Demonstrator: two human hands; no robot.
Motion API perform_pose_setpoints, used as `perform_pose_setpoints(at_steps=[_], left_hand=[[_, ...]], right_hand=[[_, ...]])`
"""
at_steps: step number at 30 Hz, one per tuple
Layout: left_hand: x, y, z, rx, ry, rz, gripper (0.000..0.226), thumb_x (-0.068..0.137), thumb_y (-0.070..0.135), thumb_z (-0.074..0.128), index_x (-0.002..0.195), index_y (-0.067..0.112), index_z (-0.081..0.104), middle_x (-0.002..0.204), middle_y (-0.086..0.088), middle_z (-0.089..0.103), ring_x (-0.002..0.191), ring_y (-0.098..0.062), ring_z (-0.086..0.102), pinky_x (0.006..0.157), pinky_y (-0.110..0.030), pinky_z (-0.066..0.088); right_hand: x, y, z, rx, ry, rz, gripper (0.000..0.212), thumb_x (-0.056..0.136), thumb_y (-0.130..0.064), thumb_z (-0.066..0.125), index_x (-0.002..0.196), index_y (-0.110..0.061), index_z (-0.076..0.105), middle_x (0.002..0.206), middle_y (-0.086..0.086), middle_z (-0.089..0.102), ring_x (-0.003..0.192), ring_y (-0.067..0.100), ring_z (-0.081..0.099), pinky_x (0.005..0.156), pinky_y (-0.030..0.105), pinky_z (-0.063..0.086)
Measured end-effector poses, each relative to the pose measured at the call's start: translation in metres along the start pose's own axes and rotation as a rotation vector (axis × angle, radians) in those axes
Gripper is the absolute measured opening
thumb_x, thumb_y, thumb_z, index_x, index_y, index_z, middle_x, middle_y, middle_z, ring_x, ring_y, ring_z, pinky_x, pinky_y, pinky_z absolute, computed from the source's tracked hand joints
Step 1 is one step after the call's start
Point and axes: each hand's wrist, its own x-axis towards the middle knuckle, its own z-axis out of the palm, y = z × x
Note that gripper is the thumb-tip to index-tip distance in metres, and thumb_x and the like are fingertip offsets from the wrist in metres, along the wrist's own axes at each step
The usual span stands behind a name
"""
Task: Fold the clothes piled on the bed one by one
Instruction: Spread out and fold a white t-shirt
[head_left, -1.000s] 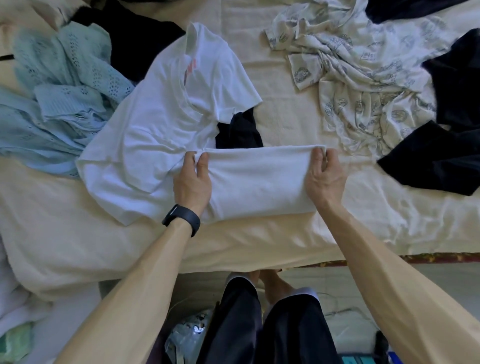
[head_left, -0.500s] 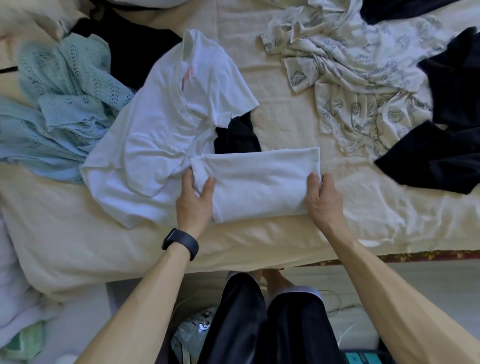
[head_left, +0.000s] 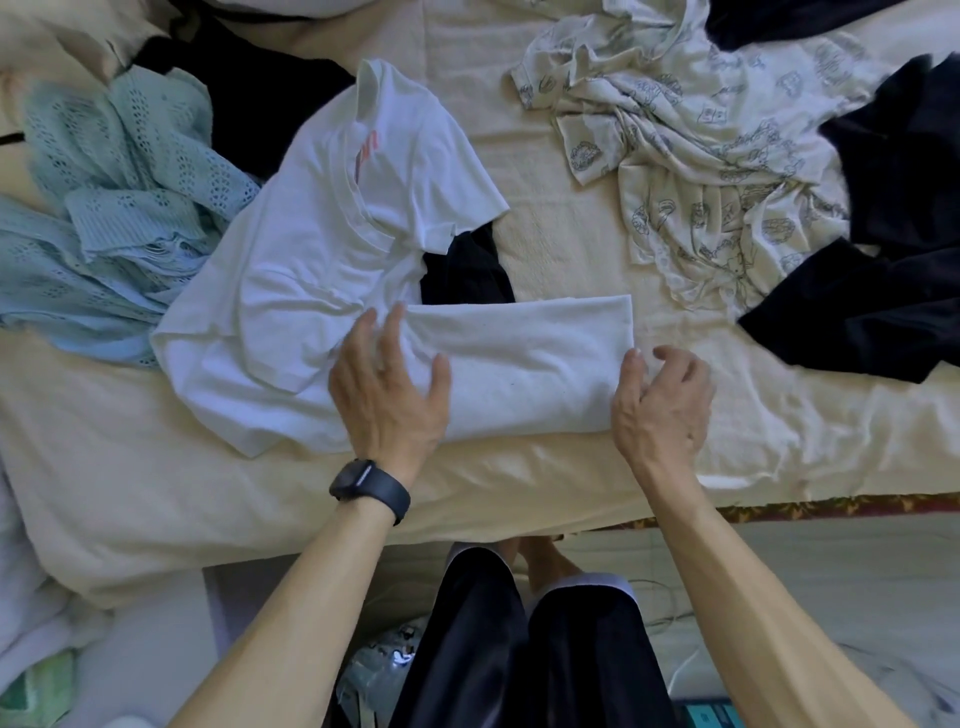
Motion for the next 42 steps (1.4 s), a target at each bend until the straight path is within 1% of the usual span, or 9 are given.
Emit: perform_pose_setpoints(at_steps=[4,7,14,20,24,27,32,36,42], left_hand=[[-0.017,0.040,0.026,0.128,-0.217,0.402,0.066,0.099,0.049,0.038,0.157,0.020,0.030,0.165,-0.002,0.023,0.153,-0.020,0.017,0.121,-0.054,0.007],[-0.016,0.042,0.056,0.280,-0.323,0.478,0.066,0.102,0.048,0.025,0.161,0.024,0.009,0.168,0.002,0.003,0.155,-0.017,0.001,0.121,-0.056,-0.003],[-0.003,-0.003,0.090,0.288,-0.254,0.480,0.066,0.096,0.070,0.028,0.156,0.048,0.013,0.168,0.004,0.004,0.155,-0.029,0.003,0.122,-0.056,-0.003],[-0.005,-0.017,0.069,0.284,-0.300,0.192,0.076,0.093,0.076,0.024,0.158,0.044,0.004,0.169,-0.002,-0.004,0.155,-0.027,-0.006,0.121,-0.054,-0.010],[-0.007,-0.021,0.041,0.230,-0.359,-0.087,0.075,0.096,0.071,0.026,0.159,0.040,-0.001,0.167,-0.001,-0.015,0.154,-0.030,-0.011,0.121,-0.060,-0.004],[-0.005,-0.012,0.019,0.110,-0.279,-0.258,0.074,0.096,0.059,0.045,0.159,0.036,0.015,0.166,-0.006,0.009,0.146,-0.034,0.021,0.115,-0.053,0.024],[0.002,-0.016,0.003,-0.479,-0.250,-0.656,0.062,0.088,0.046,0.067,0.141,0.028,0.041,0.125,-0.008,0.056,0.113,-0.028,0.058,0.084,-0.037,0.047],[0.007,-0.027,0.000,-0.460,-0.361,-0.757,0.056,0.082,0.057,0.071,0.115,0.021,0.045,0.119,-0.004,0.056,0.100,-0.022,0.059,0.072,-0.029,0.042],[0.009,-0.037,0.000,-0.512,-0.514,-0.804,0.072,0.077,0.065,0.073,0.124,0.021,0.041,0.127,-0.001,0.054,0.105,-0.023,0.057,0.085,-0.038,0.050]], right_hand=[[-0.002,-0.033,0.017,-0.019,0.153,-0.444,0.041,0.105,-0.031,0.048,0.139,-0.011,0.057,0.156,0.013,0.043,0.145,0.032,0.038,0.114,0.043,0.031],[0.007,-0.037,0.046,-0.170,-0.089,-0.619,0.051,0.108,-0.037,0.033,0.159,-0.028,0.035,0.169,0.006,0.020,0.157,0.023,0.014,0.125,0.049,0.017],[0.034,-0.001,0.091,-0.379,-0.111,-0.572,0.061,0.104,-0.062,0.018,0.161,-0.044,0.006,0.172,0.002,0.001,0.158,0.018,-0.001,0.123,0.055,-0.007],[0.028,0.011,0.059,-0.357,-0.189,-0.251,0.068,0.102,-0.067,0.011,0.160,-0.041,-0.013,0.170,0.000,-0.020,0.154,0.019,-0.024,0.122,0.056,-0.016],[0.020,0.013,0.020,-0.337,-0.187,-0.179,0.061,0.104,-0.056,0.030,0.160,-0.035,0.021,0.171,0.003,0.001,0.156,0.027,0.001,0.123,0.052,0.006],[0.022,0.014,0.000,-0.070,-0.192,-0.090,0.042,0.099,-0.046,0.047,0.133,-0.026,0.059,0.149,0.008,0.045,0.132,0.035,0.044,0.108,0.047,0.038],[0.030,0.009,-0.010,0.379,-0.370,0.198,0.042,0.088,-0.041,0.072,0.124,-0.022,0.063,0.114,-0.005,0.066,0.103,0.014,0.061,0.090,0.032,0.047],[0.047,0.007,-0.003,0.501,-0.495,0.266,0.045,0.084,-0.036,0.078,0.123,-0.016,0.066,0.116,0.001,0.072,0.103,0.019,0.069,0.092,0.040,0.056],[0.060,0.003,-0.002,0.565,-0.611,0.244,0.027,0.089,-0.023,0.075,0.114,-0.016,0.067,0.102,-0.003,0.072,0.082,0.011,0.069,0.062,0.025,0.050]])
